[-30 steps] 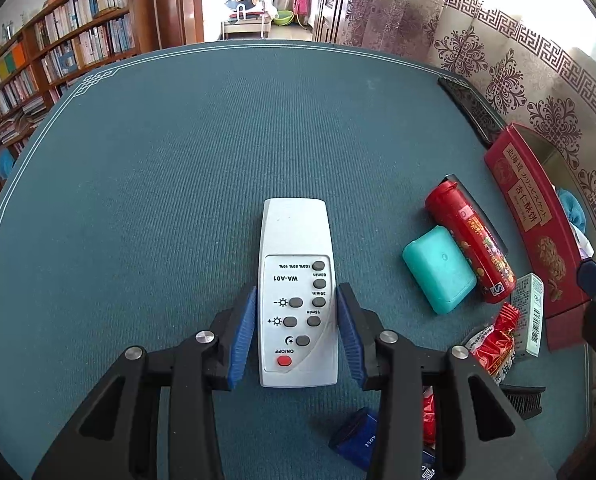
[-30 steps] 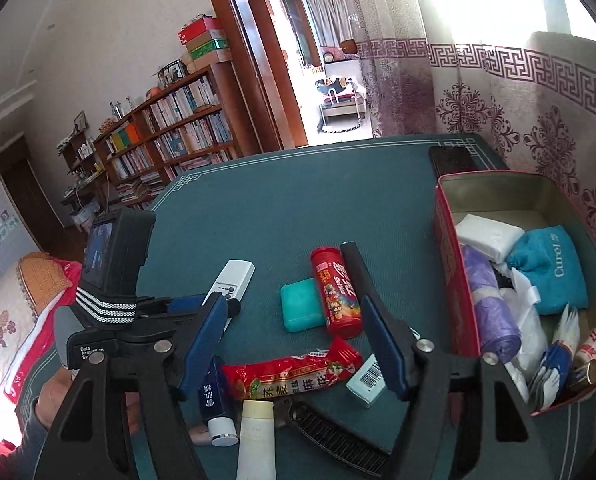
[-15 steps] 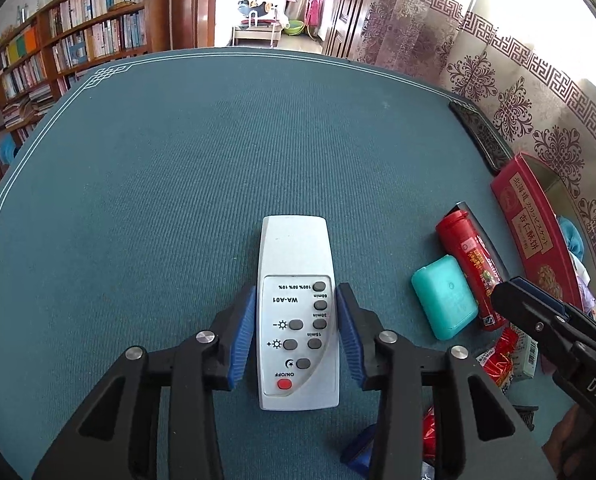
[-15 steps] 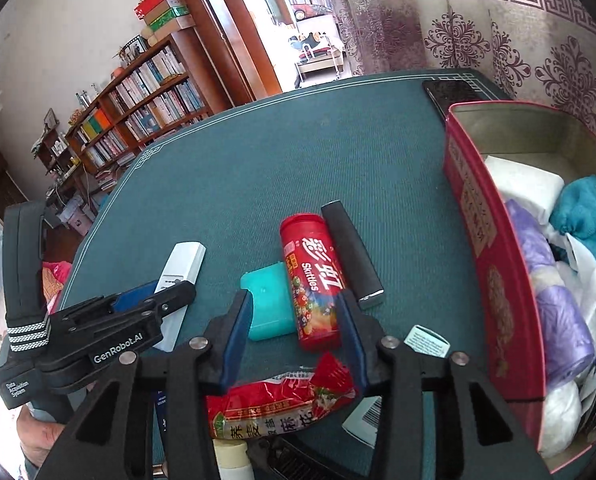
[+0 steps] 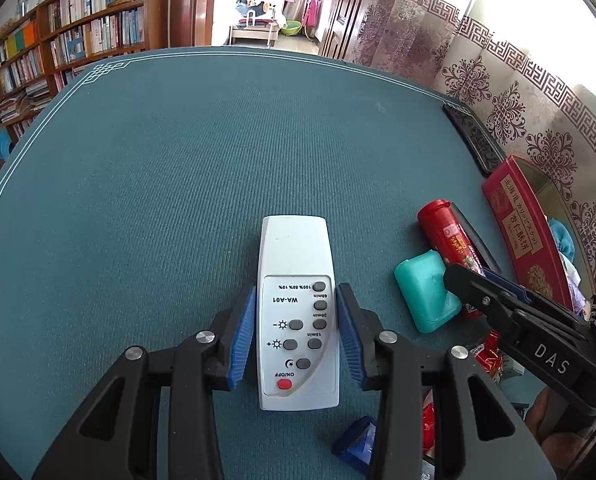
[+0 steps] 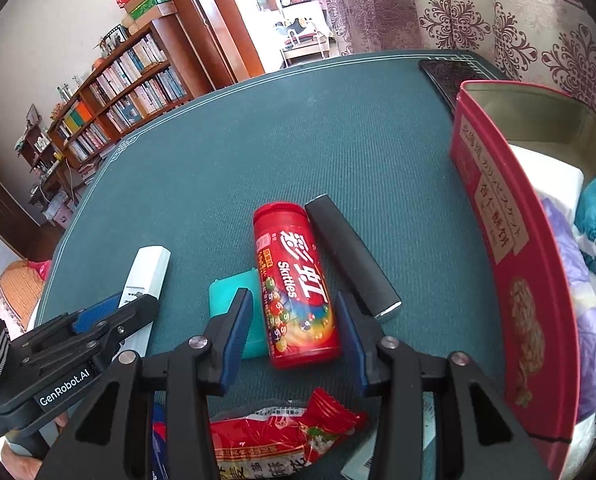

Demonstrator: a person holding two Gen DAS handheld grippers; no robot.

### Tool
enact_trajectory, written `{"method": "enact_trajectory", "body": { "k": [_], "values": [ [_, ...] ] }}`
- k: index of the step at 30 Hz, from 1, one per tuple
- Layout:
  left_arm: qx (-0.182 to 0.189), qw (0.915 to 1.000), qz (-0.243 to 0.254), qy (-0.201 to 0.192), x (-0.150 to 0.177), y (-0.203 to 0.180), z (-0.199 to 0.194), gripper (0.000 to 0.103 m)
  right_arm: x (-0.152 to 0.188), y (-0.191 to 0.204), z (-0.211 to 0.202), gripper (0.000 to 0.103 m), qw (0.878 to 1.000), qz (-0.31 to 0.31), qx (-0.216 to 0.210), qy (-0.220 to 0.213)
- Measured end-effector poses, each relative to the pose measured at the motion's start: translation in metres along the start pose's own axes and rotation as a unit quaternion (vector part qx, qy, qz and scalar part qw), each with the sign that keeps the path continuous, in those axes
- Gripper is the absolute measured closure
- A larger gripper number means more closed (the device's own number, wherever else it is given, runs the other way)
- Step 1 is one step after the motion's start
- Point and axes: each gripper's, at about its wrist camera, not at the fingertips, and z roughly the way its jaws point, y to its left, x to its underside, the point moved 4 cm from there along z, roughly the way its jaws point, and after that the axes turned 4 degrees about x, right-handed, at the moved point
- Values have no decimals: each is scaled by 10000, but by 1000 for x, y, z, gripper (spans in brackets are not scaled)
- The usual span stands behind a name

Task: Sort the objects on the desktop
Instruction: 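Grasp the white remote with left gripper while right gripper grasps the red Skittles canister, then carry the Skittles canister into the tin and open the right gripper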

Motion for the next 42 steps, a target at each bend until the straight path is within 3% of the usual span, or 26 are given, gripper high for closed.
{"method": "enact_trajectory", "body": {
  "k": [8, 15, 24, 28, 42],
  "values": [
    [16, 10000, -46, -36, -1, 0, -1, 60, 10, -3, -8, 65, 10000, -21, 13, -45],
    [-17, 9999, -167, 25, -1, 8, 1, 60, 17, -10, -13, 66, 9999, 85, 27, -47],
    [-58, 9999, 64, 50, 2, -2, 1, 60, 11, -5, -10, 66, 10000, 10, 57, -51],
    [-14, 10000, 21, 50, 2, -1, 2, 60, 13, -4, -10, 67, 9995, 235, -189, -18],
    [111, 9999, 54, -15, 4, -7, -3, 60, 9, 0, -60, 69, 9932, 718, -555, -725]
  ]
}}
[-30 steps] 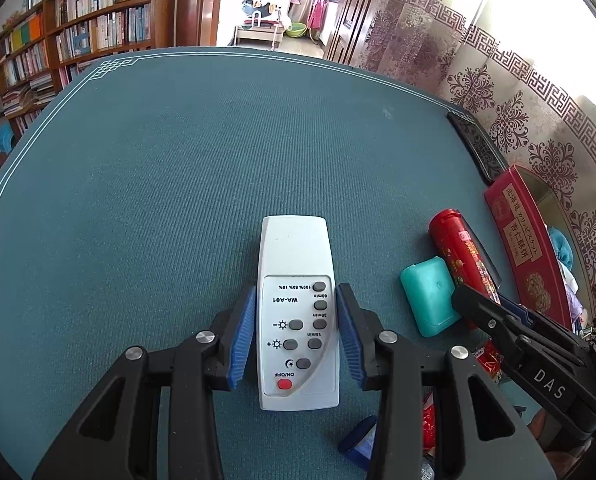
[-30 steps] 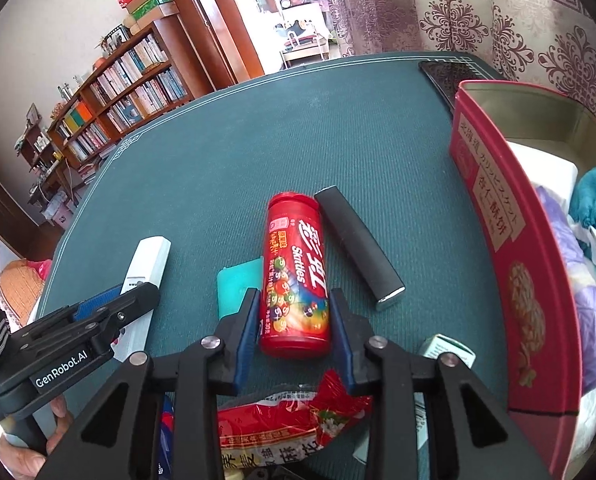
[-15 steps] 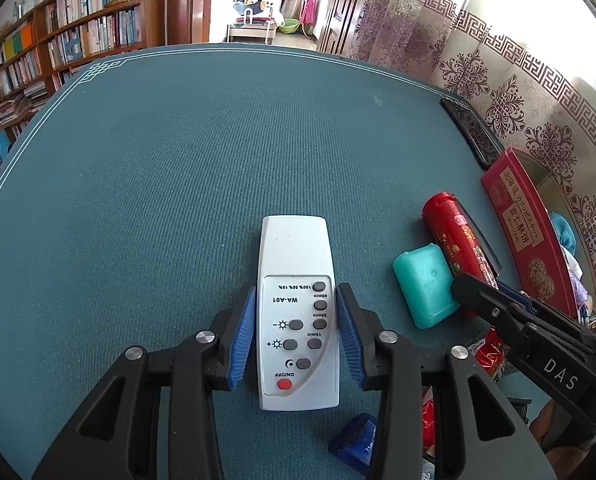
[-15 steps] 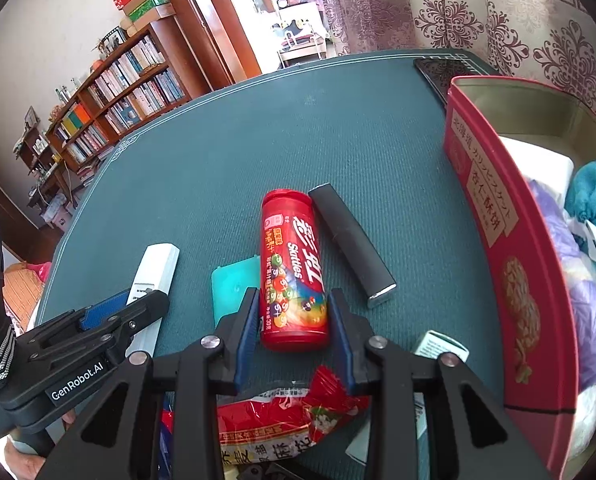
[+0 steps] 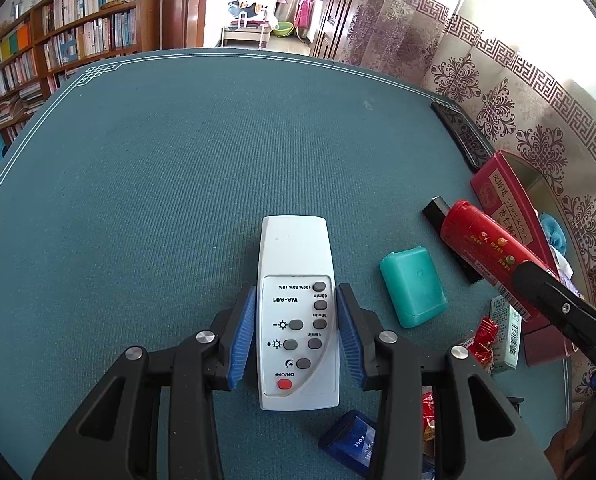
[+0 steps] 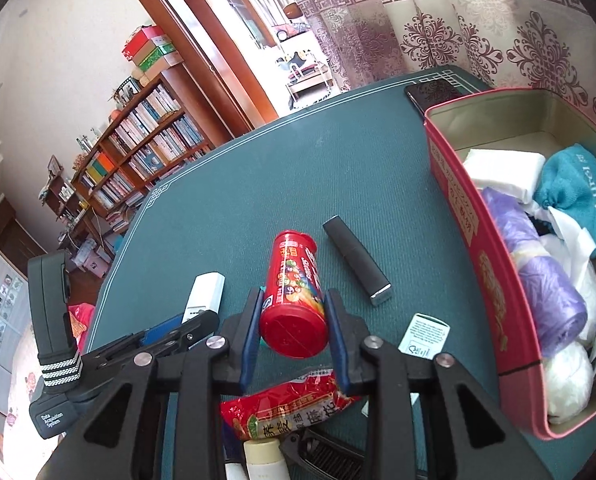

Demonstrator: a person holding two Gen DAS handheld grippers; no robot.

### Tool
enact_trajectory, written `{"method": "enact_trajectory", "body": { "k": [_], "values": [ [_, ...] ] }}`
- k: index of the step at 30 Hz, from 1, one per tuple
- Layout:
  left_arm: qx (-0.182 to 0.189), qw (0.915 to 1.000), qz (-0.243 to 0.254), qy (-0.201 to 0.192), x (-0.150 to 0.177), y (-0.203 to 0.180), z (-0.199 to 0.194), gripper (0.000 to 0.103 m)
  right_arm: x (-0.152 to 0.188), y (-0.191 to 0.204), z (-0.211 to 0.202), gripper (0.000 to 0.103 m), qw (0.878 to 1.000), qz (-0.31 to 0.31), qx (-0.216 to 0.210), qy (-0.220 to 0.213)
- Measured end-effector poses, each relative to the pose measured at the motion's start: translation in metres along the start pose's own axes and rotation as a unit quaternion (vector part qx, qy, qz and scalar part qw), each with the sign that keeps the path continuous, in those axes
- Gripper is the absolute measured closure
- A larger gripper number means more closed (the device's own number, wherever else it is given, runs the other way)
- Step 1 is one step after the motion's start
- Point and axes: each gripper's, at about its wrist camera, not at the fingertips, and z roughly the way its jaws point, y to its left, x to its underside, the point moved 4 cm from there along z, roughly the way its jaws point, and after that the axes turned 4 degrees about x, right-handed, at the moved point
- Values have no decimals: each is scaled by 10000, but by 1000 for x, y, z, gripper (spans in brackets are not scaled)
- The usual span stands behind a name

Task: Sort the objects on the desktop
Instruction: 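Carry the Skittles canister into the tin and open the right gripper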

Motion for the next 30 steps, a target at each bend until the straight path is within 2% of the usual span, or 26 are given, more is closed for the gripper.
{"method": "enact_trajectory", "body": {
  "k": [3, 10, 15, 19, 26, 30],
  "values": [
    [39, 10000, 10, 28, 3, -1, 0, 60, -1, -15, -17, 69, 9995, 232, 53, -212],
    [68, 9999, 126, 39, 6, -9, 2, 60, -15, -52, -64, 69, 9914, 547, 604, -1023],
    [135, 9998, 145, 29, 6, -12, 2, 60, -19, -81, -94, 69, 9769, 581, 1390, -1514],
    [162, 9997, 165, 7, 5, -13, 1, 60, -21, -102, -102, 69, 9654, 591, 1941, -1635],
    [177, 9996, 220, -40, 5, -17, 1, 60, -9, -120, -91, 68, 9658, 713, 2081, -1373],
    [171, 9997, 178, -81, 4, -15, 0, 60, 1, -120, -89, 67, 9633, 725, 2149, -1436]
  ]
}}
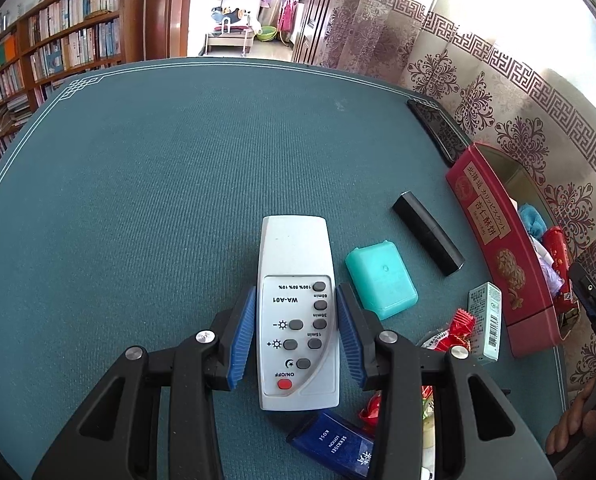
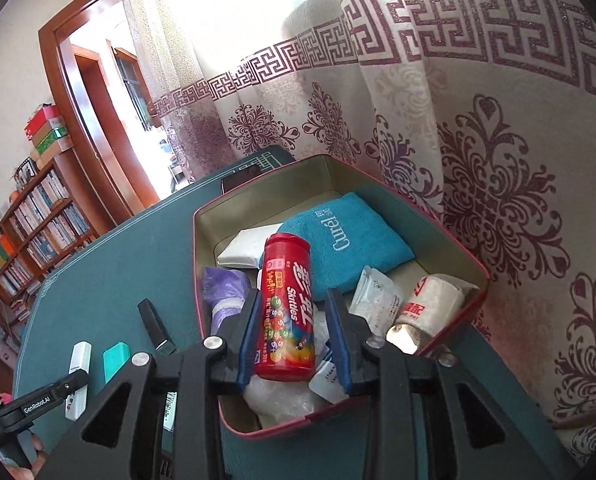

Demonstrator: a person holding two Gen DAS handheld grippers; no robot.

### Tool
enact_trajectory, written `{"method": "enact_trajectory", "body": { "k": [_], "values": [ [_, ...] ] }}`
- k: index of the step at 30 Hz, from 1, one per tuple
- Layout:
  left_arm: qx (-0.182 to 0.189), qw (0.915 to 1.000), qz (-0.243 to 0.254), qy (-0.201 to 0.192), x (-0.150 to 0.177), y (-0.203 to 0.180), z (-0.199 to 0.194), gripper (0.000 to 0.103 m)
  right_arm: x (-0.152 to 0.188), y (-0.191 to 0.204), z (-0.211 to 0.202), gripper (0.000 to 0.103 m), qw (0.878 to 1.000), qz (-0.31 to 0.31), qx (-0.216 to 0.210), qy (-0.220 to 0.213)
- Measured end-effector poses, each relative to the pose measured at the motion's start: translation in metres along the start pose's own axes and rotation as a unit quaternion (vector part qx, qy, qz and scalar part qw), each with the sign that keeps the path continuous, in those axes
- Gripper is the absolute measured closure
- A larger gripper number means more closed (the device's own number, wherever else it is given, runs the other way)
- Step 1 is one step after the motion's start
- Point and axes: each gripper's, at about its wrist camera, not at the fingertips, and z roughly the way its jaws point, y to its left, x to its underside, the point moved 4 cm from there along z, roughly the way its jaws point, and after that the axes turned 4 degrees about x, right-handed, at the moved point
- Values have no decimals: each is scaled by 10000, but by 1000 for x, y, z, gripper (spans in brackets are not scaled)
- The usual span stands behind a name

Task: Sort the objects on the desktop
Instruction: 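Carry the Skittles canister into the tin and open the right gripper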

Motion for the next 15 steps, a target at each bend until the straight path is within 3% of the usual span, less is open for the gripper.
{"method": "enact_trajectory", "body": {
  "k": [4, 7, 9, 11, 15],
  "values": [
    [7, 9999, -107, -55, -4, 4, -2, 60, 6, 2, -10, 62, 9995, -55, 134, -268],
    [74, 9997, -185, -104, -6, 4, -6, 60, 6, 7, -19, 51, 9980, -167, 249, -556],
    [110, 9996, -216, -108, -7, 3, -8, 60, 5, 10, -27, 33, 9959, -244, 345, -797],
    [173, 9995, -223, -106, -9, -1, -11, 60, 4, 15, -36, 24, 9932, -347, 420, -1033],
    [260, 9995, -75, -135, -12, -19, -17, 60, 7, 22, -45, 22, 9898, -490, 538, -1223]
  ]
}}
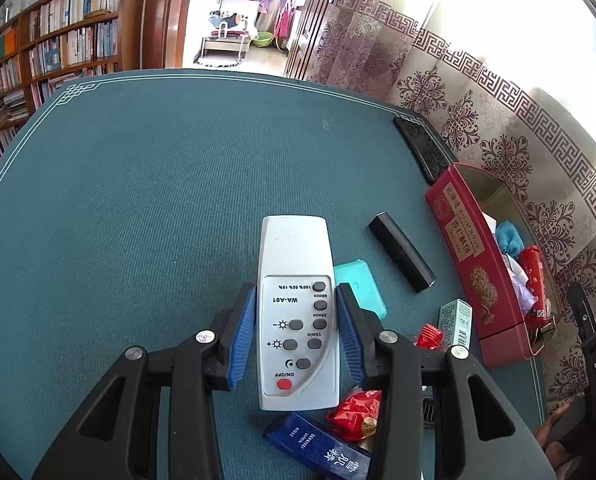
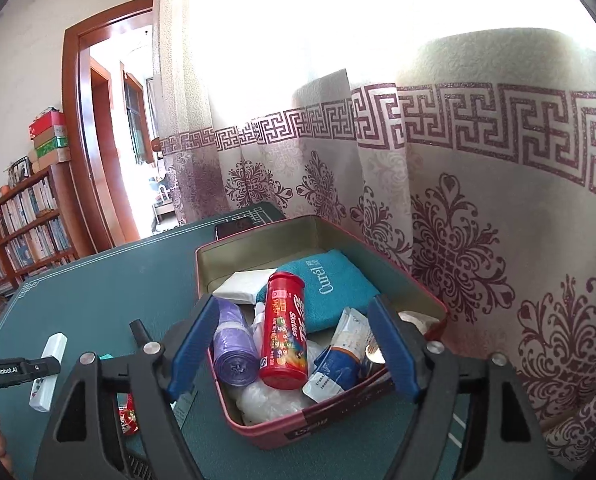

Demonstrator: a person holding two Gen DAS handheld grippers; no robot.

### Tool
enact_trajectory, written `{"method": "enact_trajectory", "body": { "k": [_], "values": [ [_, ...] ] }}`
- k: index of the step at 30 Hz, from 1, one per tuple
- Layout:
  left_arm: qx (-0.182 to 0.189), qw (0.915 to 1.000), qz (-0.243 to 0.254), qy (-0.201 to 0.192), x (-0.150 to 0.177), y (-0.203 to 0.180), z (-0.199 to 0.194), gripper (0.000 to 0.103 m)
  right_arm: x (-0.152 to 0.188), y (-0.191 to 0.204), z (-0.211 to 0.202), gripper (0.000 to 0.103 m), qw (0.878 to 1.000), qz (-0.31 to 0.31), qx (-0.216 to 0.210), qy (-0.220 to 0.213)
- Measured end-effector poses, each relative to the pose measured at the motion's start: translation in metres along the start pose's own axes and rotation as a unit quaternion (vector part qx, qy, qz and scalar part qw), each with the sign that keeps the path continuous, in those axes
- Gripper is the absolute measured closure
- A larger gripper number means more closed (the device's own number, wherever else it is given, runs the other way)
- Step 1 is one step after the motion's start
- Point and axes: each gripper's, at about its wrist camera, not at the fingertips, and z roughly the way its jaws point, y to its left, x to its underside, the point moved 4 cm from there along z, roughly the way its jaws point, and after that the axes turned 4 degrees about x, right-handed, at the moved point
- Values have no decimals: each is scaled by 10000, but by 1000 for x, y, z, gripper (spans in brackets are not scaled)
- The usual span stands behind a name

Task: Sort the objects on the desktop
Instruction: 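Carry the Skittles canister into the tin and open the right gripper, then carry the white remote into the tin and open the left gripper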

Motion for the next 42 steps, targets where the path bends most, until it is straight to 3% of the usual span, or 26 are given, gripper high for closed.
{"method": "enact_trajectory", "body": {
  "k": [13, 24, 33, 38, 42],
  "values": [
    [453, 9964, 714, 111, -20, -90, 0, 60, 3, -13, 1, 18, 9993, 360, -9, 76],
    [874, 9860, 1409, 201, -40, -183, 24, 60, 3, -17, 2, 17, 9988, 466, -105, 104],
    [1238, 9794, 1544, 397, -54, -229, 55, 60, 5, -16, 2, 15, 9988, 464, -118, 132],
    [1655, 9760, 1225, 703, -54, -229, 68, 60, 6, -25, 6, 15, 9971, 695, -187, 234],
    [1620, 9784, 1060, 729, -52, -221, 71, 59, 5, -23, 5, 15, 9974, 655, -212, 212]
  ]
}}
